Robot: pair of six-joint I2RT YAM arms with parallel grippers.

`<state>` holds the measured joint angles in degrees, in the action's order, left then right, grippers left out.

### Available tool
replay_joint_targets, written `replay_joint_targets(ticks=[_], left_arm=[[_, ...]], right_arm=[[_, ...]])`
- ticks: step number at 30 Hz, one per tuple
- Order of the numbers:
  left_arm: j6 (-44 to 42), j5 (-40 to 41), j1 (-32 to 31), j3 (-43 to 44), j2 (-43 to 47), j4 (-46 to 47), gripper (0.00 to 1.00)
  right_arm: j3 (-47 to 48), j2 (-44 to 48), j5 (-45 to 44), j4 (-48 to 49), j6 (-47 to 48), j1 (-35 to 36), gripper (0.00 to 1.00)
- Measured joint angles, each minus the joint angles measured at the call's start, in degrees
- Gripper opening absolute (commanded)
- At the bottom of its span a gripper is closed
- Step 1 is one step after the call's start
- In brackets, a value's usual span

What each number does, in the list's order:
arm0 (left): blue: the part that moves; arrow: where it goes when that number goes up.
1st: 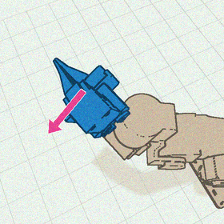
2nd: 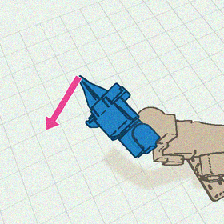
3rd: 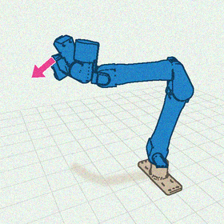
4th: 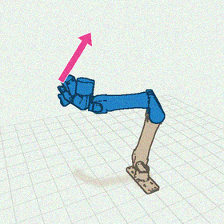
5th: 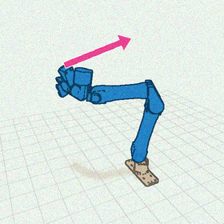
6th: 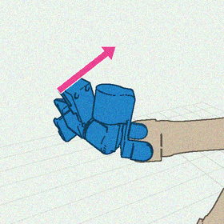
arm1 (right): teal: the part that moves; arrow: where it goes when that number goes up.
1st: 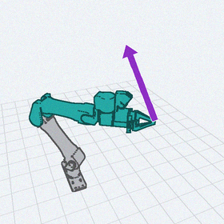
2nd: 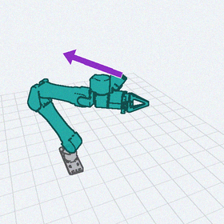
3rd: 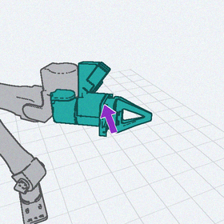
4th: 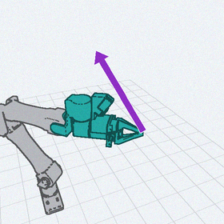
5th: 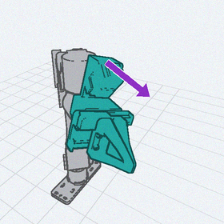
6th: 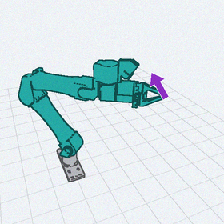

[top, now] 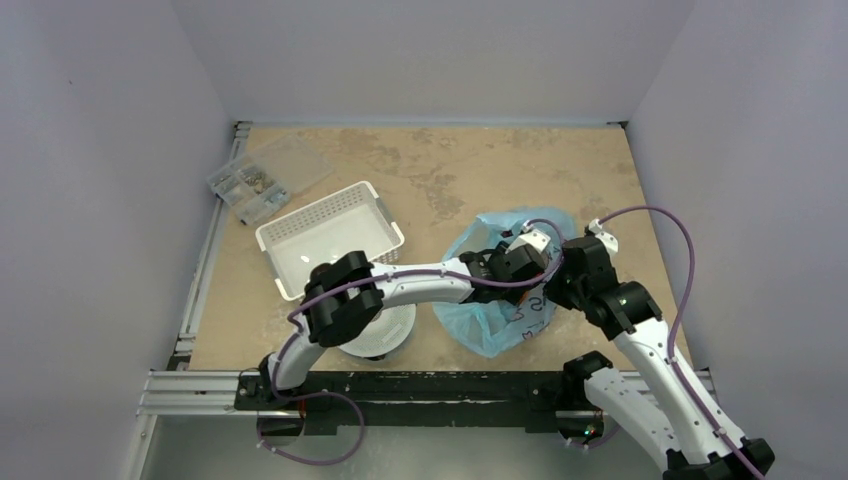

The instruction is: Take the fake fruits out of the plastic bag

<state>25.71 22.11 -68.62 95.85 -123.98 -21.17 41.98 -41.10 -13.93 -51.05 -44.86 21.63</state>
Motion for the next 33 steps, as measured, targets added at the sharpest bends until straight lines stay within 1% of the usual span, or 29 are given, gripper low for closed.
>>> replay_joint_targets(ticks=[2,7,15,21,27,29,33], left_arm=[[0.0,-0.7,0.0,-1.7,1.4,0.2,0.12],[-0.2,-3.3,0.3,-3.2,4.4,-1.1,0.11],[0.3,-6.1,0.5,-8.1,16.8,0.0,0.09],[1.2,-7.0,0.6,-12.7,26.6,4.6,0.06],[1.7,-7.2,0.7,-18.4,30.6,11.5,0.04],[1.8,-7.3,0.8,-20.4,31.9,12.2,0.0],[2.2,-8.0,1.4,-23.1,36.1,11.3,0.0]], right_arm=[[0.0,0.0,0.0,0.0,-0.2,0.0,0.0],[-0.2,0.0,-0.1,0.0,-0.5,0.0,0.0],[-0.2,-0.1,-0.7,0.0,-0.6,0.0,0.0],[-0.2,-0.1,-1.4,0.0,-0.6,0.0,0.0],[-0.2,-0.1,-1.4,0.0,-0.6,0.0,0.0],[-0.2,-0.1,-1.4,0.0,-0.6,0.0,0.0],[-0.2,-0.1,-1.4,0.0,-0.6,0.0,0.0]])
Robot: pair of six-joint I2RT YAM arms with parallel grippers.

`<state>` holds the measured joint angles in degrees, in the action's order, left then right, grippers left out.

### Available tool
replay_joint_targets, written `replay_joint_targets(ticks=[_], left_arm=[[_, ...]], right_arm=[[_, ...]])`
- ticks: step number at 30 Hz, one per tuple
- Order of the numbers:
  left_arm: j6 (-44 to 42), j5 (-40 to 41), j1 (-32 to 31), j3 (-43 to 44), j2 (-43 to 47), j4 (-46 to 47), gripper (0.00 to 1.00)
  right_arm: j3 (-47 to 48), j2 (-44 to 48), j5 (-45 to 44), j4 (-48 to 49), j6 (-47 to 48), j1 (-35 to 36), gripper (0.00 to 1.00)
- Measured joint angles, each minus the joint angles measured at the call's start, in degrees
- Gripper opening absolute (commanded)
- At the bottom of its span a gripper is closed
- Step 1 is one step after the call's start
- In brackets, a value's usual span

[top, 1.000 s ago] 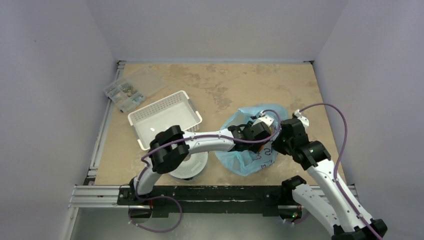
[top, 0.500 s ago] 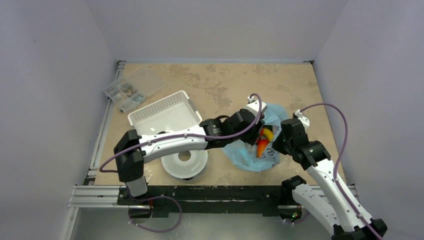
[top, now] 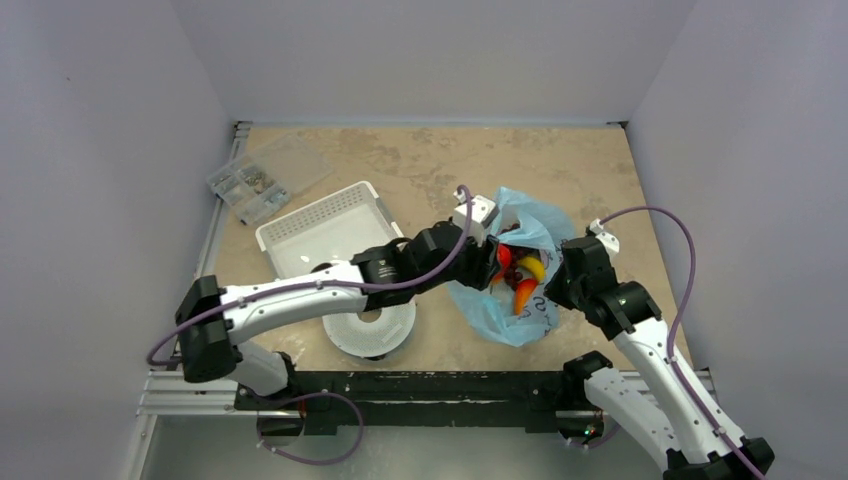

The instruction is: Take the fake fruits out of the plastic bag

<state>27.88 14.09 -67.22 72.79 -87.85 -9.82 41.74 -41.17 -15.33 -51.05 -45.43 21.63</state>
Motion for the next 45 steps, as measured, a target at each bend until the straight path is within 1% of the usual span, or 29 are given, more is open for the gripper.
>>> replay_joint_targets(ticks=[3,7,9,11,13,15,19,22,26,31,35,40,45], left_arm=[[0.0,1.3,0.4,-4.6,8.0,-2.5,0.0],[0.0,5.1,2.2,-12.7,23.3,-7.3,0.0],[0.1,6.1,5.1,-15.5,30.9,-11.4,0.0],[0.2,7.5,8.8,-16.4,36.5,-15.9,0.0],[0.0,8.7,12.6,-16.4,39.5,-19.7,0.0],[0.0,9.1,16.5,-15.2,40.2,-24.1,0.0],[0.2,12.0,25.0,-6.8,32.7,-34.1,0.0],[0.1,14.4,28.3,-1.3,25.5,-37.0,0.0],[-0.5,17.3,31.5,2.2,18.7,-37.0,0.0],[0.2,18.9,36.6,8.2,8.1,-37.3,0.0],[0.5,19.0,38.3,10.8,-0.2,-36.6,0.0],[1.7,14.4,39.7,11.0,-9.4,-35.9,0.0],[2.6,10.8,41.6,11.0,-15.1,-34.5,0.0]], right_arm=[[0.0,0.0,0.0,0.0,0.0,0.0,0.0],[-0.1,0.0,0.1,0.1,0.0,0.0,0.0],[-0.2,0.0,0.1,0.2,0.0,0.0,0.0],[-0.3,-0.1,0.1,0.4,0.0,0.0,0.0],[-0.4,-0.1,0.2,0.5,0.0,0.0,0.0],[-0.4,-0.1,0.3,0.5,0.0,0.0,0.0],[-0.4,-0.1,0.5,0.5,0.0,0.0,0.0],[-0.4,-0.1,0.4,0.4,0.0,0.0,0.0],[-0.4,0.0,0.4,0.4,0.0,0.0,0.0],[-0.4,0.0,0.3,0.4,0.0,0.0,0.0],[-0.4,0.0,0.3,0.4,0.0,0.0,0.0],[-0.4,-0.1,0.1,0.4,0.0,0.0,0.0],[-0.4,-0.5,-0.1,0.4,0.0,0.0,0.0]])
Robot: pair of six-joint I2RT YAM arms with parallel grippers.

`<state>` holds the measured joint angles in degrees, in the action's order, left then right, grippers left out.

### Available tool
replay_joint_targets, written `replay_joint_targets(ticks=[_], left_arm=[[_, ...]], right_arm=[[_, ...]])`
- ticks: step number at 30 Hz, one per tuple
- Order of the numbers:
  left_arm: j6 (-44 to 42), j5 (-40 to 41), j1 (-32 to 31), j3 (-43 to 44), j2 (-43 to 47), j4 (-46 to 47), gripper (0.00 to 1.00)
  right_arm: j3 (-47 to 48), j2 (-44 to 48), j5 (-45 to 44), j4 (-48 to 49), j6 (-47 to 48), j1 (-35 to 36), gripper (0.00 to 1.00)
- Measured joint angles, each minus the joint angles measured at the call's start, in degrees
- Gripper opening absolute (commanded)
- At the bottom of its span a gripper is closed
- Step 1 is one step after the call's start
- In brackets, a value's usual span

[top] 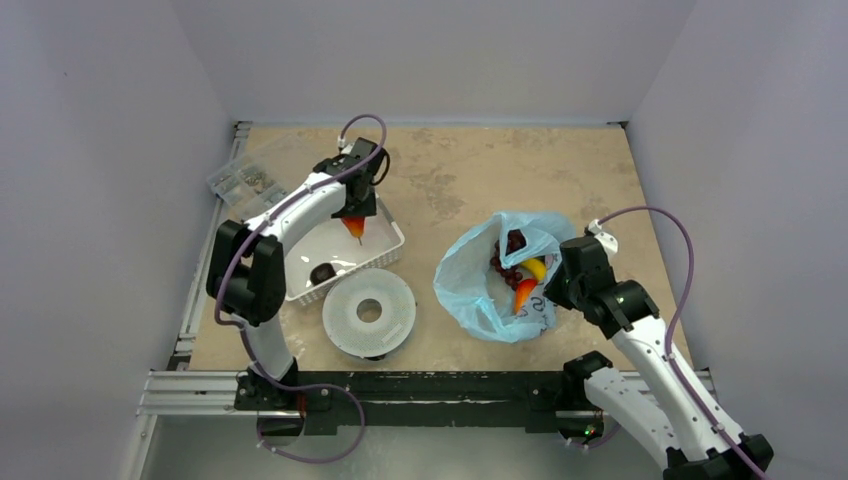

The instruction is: Take the fake fruits out of the plastic bag

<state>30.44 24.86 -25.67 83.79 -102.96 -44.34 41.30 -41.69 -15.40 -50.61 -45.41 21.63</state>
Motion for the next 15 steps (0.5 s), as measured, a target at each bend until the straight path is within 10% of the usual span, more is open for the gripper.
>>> replay_joint_targets(ticks=[9,15], left_arm=[[1.4,-10.7,5.7,1.7,-4.5,1.2,0.07],[1.5,-13.9,6.7,2.3,-6.1,1.9,0.77]], right_arm=[[0.0,-1.9,0.0,0.0,0.0,0.0,0.0],[0.0,-1.9,0.1,0.0,0.0,0.0,0.0]])
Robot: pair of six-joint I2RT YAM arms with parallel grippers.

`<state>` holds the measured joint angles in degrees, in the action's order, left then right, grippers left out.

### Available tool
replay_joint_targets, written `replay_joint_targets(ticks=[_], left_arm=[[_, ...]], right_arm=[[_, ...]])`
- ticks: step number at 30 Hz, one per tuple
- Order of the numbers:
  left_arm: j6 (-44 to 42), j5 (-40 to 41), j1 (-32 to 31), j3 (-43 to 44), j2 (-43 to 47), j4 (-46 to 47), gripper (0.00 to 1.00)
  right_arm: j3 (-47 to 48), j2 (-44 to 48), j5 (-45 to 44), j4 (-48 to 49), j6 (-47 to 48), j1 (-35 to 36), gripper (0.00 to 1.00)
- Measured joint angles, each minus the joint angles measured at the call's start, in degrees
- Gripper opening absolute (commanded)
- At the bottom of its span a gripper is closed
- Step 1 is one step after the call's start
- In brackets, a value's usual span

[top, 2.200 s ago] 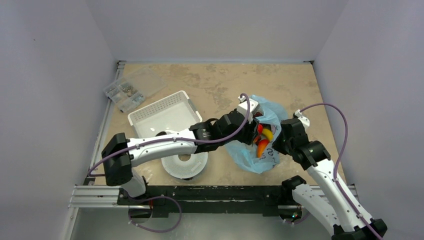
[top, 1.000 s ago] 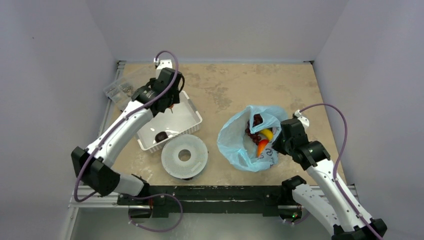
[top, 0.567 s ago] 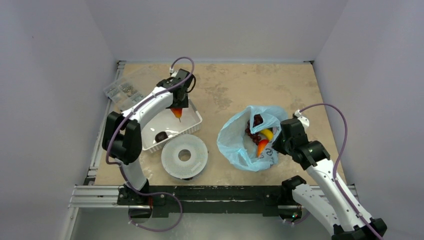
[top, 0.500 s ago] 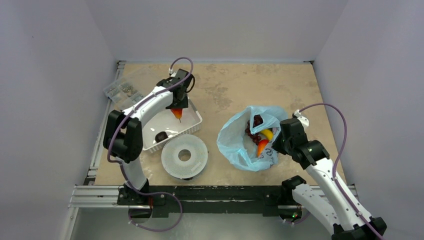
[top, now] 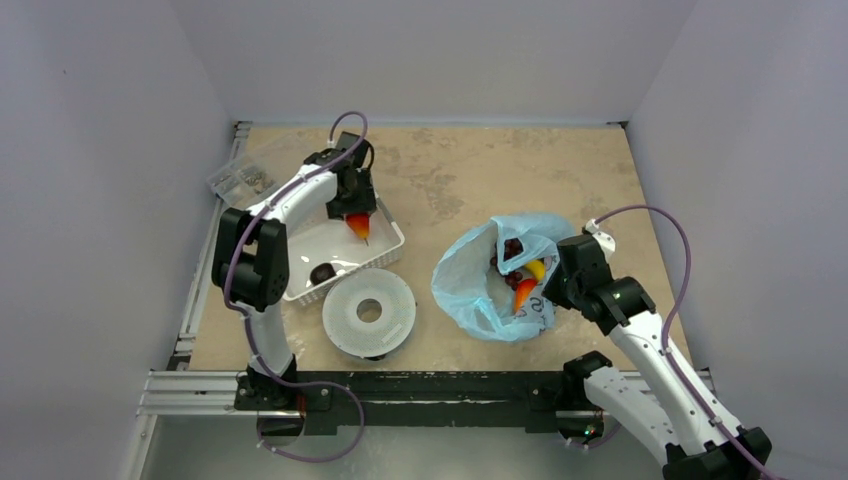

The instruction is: Take the fake fruits out of the plastic bag

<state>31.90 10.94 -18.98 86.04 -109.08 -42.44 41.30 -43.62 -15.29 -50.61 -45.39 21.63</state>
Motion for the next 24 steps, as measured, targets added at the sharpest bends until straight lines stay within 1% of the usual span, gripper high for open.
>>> replay_joint_targets(ticks=[1,2,3,8,12,14,19,21,23,24], left_arm=[[-0.2,-0.3,0.1,0.0,0.0,0.1,0.93],[-0.2,-0.4,0.2,0.0,0.0,0.2,0.99],[0.0,-0.5,0.2,0.0,0.0,0.2,1.0],[-0.1,-0.5,0.4,0.0,0.5,-0.1,1.0],[-0.6,-0.3,0.4,-0.3,3.8,-0.5,1.0],[-1.4,-1.1,0.3,-1.4,8.0,-0.2,0.99],[-2.5,-6.4,-1.2,-7.2,22.5,3.5,0.93],[-2.6,-9.7,-3.1,-8.6,26.9,4.9,0.9],[-2.4,-14.2,-5.0,-10.4,29.9,7.3,0.89],[-1.9,-17.5,-5.8,-12.9,31.9,9.9,0.89]], right_arm=[[0.0,0.0,0.0,0.0,0.0,0.0,0.0],[0.0,0.0,0.0,0.0,0.0,0.0,0.0],[0.0,0.0,0.0,0.0,0.0,0.0,0.0],[0.0,0.3,0.0,0.0,0.0,0.0,0.0],[0.0,0.7,0.0,0.0,0.0,0.0,0.0],[0.0,1.0,0.0,0.0,0.0,0.0,0.0],[0.0,1.9,0.0,0.0,0.1,0.0,0.0],[0.0,2.0,0.1,0.0,0.2,0.0,0.0],[0.0,2.0,0.9,0.2,0.6,0.0,0.0],[0.0,1.9,1.8,0.6,0.8,0.0,0.0]])
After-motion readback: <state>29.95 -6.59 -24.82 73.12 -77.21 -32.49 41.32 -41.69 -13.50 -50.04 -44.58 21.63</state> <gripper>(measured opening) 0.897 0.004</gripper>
